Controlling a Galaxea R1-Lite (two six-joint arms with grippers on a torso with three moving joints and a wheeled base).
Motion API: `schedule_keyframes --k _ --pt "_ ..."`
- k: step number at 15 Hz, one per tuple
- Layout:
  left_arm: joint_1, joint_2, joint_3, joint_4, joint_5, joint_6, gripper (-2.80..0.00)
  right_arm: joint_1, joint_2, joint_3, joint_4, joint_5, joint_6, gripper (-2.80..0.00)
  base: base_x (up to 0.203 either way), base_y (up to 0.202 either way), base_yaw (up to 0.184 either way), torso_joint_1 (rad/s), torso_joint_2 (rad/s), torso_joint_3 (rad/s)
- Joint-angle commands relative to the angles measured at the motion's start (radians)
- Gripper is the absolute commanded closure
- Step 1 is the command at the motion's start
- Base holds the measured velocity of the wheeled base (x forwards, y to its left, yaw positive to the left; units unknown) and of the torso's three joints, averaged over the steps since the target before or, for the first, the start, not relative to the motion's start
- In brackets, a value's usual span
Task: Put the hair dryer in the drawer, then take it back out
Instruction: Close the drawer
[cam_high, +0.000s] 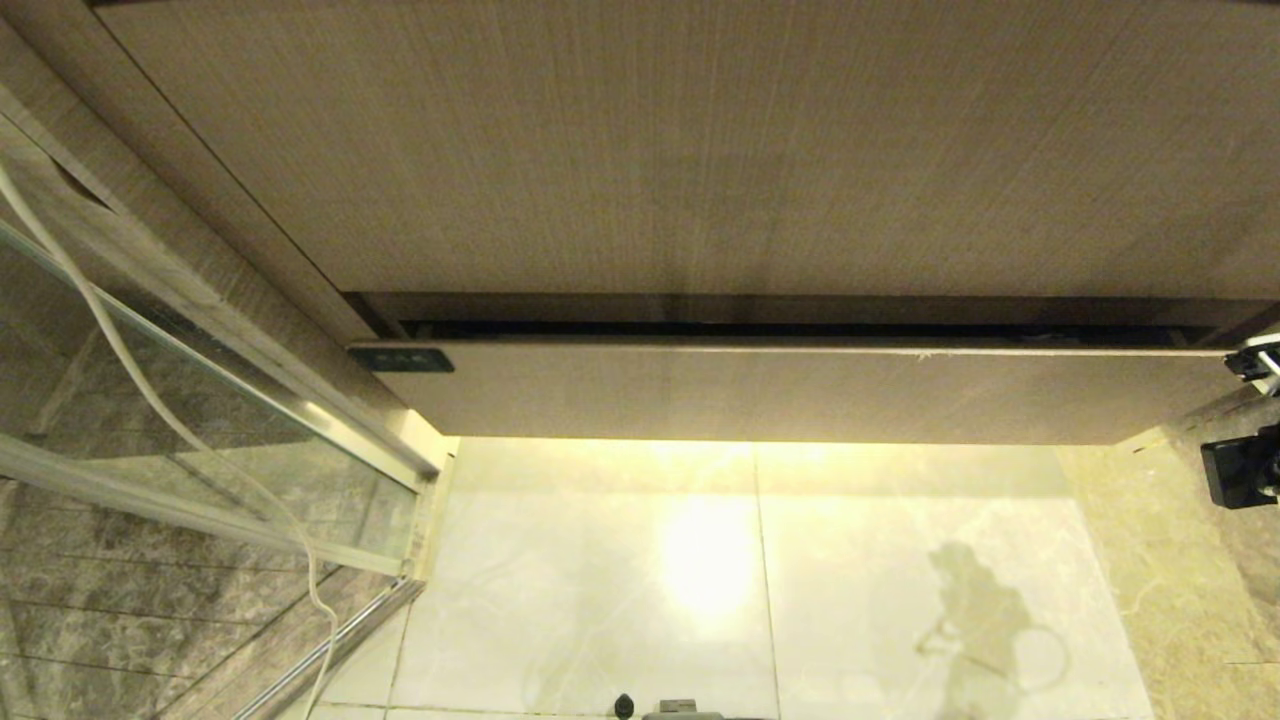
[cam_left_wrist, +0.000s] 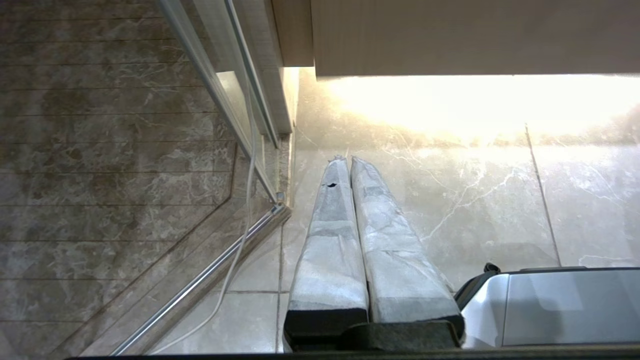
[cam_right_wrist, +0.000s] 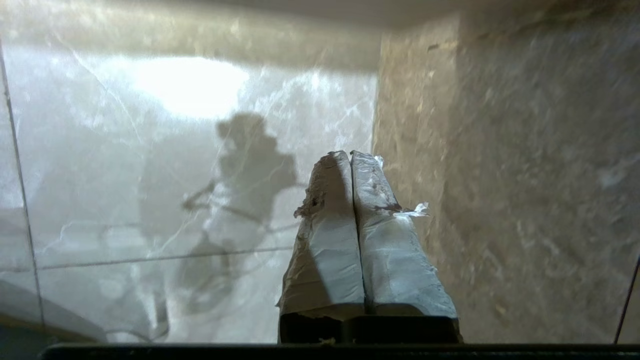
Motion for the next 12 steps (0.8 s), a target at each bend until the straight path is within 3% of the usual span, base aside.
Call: schedule_keyframes --k 1,4,8,12 --pt "0.000 0.000 0.001 0.000 0.000 0.000 0.00 0.000 -0.053 0.036 0.035 0.004 -0.001 0.00 0.000 0.000 0.000 0.000 0.00 0.000" --pt "0.000 0.000 0.002 0.000 0.000 0.000 0.00 -0.001 -0.181 0.097 0.157 0.006 0.004 0.00 0.000 0.000 0.000 0.000 0.00 0.000" --pt "0.000 0.000 0.000 0.000 0.000 0.000 0.00 -0.004 -0.378 0.207 0.213 -0.002 0.046 0.00 0.000 0.000 0.000 0.000 0.00 0.000" --pt "0.000 0.000 0.002 0.000 0.000 0.000 0.00 -0.005 -0.650 0.293 0.365 0.002 0.130 0.00 0.000 0.000 0.000 0.000 0.00 0.000"
